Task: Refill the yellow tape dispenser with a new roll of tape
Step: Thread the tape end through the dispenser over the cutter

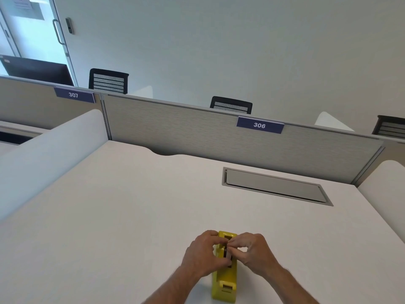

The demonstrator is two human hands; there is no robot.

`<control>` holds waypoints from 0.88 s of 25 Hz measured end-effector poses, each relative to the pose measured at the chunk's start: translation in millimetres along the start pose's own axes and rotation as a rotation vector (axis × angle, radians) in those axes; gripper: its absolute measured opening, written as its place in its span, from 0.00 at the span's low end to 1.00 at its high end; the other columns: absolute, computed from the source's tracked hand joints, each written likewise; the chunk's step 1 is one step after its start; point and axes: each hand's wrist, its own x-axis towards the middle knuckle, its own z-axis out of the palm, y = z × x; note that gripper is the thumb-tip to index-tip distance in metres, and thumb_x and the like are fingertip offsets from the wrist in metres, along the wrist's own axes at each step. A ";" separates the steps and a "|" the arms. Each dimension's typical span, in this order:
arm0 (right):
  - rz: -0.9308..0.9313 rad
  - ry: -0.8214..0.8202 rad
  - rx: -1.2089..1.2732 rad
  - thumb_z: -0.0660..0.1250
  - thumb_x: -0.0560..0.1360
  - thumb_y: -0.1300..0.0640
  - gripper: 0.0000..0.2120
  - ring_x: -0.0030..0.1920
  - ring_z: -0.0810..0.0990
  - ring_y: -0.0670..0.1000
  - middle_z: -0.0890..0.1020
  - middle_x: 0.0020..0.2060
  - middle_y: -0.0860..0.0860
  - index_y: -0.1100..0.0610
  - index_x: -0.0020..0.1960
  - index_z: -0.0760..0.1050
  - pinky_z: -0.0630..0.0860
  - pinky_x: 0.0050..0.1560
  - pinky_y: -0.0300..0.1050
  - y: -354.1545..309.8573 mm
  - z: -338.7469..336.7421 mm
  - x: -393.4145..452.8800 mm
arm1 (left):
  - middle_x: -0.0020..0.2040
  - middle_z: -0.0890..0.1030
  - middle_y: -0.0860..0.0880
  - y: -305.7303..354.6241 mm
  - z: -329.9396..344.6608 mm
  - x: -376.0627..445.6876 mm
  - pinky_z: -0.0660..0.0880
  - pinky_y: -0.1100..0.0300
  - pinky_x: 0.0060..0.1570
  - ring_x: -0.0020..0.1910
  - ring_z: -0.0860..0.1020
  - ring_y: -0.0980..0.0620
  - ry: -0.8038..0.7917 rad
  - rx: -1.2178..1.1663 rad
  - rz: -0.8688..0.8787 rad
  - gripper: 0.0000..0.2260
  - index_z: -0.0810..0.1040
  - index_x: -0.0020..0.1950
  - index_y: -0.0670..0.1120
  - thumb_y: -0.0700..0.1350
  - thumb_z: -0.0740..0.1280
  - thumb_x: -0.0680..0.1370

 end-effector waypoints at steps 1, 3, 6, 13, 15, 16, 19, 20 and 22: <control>-0.003 -0.002 -0.001 0.71 0.67 0.54 0.08 0.47 0.83 0.39 0.84 0.41 0.30 0.41 0.40 0.85 0.77 0.47 0.32 -0.2 -0.3 -0.5 | 0.65 0.73 0.62 0.4 -0.2 0.3 0.78 0.59 0.52 0.53 0.76 0.59 -0.010 -0.001 -0.005 0.26 0.78 0.62 0.65 0.66 0.71 0.64; -0.014 -0.001 -0.005 0.72 0.68 0.55 0.08 0.48 0.83 0.40 0.84 0.41 0.30 0.42 0.40 0.85 0.78 0.48 0.34 -0.5 -0.6 -1.6 | 0.65 0.73 0.61 0.7 -0.7 1.2 0.78 0.58 0.53 0.54 0.76 0.58 -0.031 -0.008 -0.015 0.26 0.78 0.62 0.65 0.65 0.73 0.64; -0.026 0.012 -0.018 0.74 0.69 0.57 0.10 0.48 0.82 0.39 0.82 0.41 0.26 0.42 0.43 0.84 0.79 0.48 0.36 -0.2 -0.2 -2.7 | 0.65 0.74 0.60 0.7 -1.3 3.1 0.78 0.58 0.53 0.54 0.76 0.58 -0.045 -0.011 -0.021 0.26 0.79 0.61 0.64 0.64 0.74 0.63; -0.058 0.033 -0.045 0.76 0.69 0.59 0.09 0.47 0.82 0.38 0.80 0.37 0.26 0.46 0.45 0.85 0.79 0.48 0.34 -2.1 -0.7 -4.8 | 0.65 0.74 0.59 -1.4 -1.2 6.3 0.76 0.64 0.50 0.52 0.77 0.58 -0.063 -0.031 -0.010 0.26 0.79 0.61 0.64 0.62 0.76 0.63; -0.066 0.017 -0.042 0.76 0.68 0.57 0.07 0.46 0.82 0.39 0.81 0.36 0.26 0.46 0.43 0.85 0.79 0.47 0.36 -3.7 -1.3 -4.6 | 0.65 0.75 0.58 -1.8 -1.9 6.4 0.73 0.68 0.47 0.50 0.77 0.58 -0.069 -0.039 0.004 0.25 0.80 0.60 0.64 0.62 0.76 0.64; -0.061 0.016 -0.040 0.75 0.67 0.56 0.06 0.46 0.82 0.39 0.82 0.37 0.27 0.46 0.42 0.84 0.79 0.47 0.37 -4.8 -1.4 -4.6 | 0.65 0.75 0.58 -2.0 -2.3 6.6 0.71 0.70 0.45 0.50 0.76 0.59 -0.070 -0.041 0.009 0.25 0.80 0.60 0.63 0.62 0.76 0.64; -0.050 0.026 -0.035 0.75 0.67 0.59 0.07 0.46 0.82 0.39 0.84 0.40 0.30 0.46 0.40 0.85 0.77 0.47 0.34 -6.3 -0.2 -3.5 | 0.64 0.76 0.58 -2.1 -4.2 7.5 0.68 0.73 0.43 0.48 0.76 0.59 -0.071 -0.032 0.016 0.25 0.80 0.60 0.62 0.61 0.76 0.64; -0.054 0.027 -0.036 0.75 0.67 0.59 0.08 0.46 0.82 0.39 0.84 0.40 0.30 0.47 0.40 0.85 0.77 0.47 0.33 -6.8 0.2 -3.1 | 0.64 0.76 0.58 -1.8 -4.9 7.8 0.69 0.73 0.43 0.48 0.76 0.58 -0.074 -0.032 0.016 0.24 0.81 0.60 0.61 0.60 0.76 0.65; -0.062 0.022 -0.036 0.74 0.67 0.59 0.07 0.45 0.82 0.39 0.83 0.39 0.27 0.47 0.40 0.85 0.76 0.47 0.32 -7.8 1.0 -2.5 | 0.63 0.78 0.57 -1.6 -5.9 8.0 0.68 0.74 0.42 0.47 0.76 0.58 -0.077 -0.034 0.024 0.24 0.81 0.60 0.61 0.59 0.77 0.65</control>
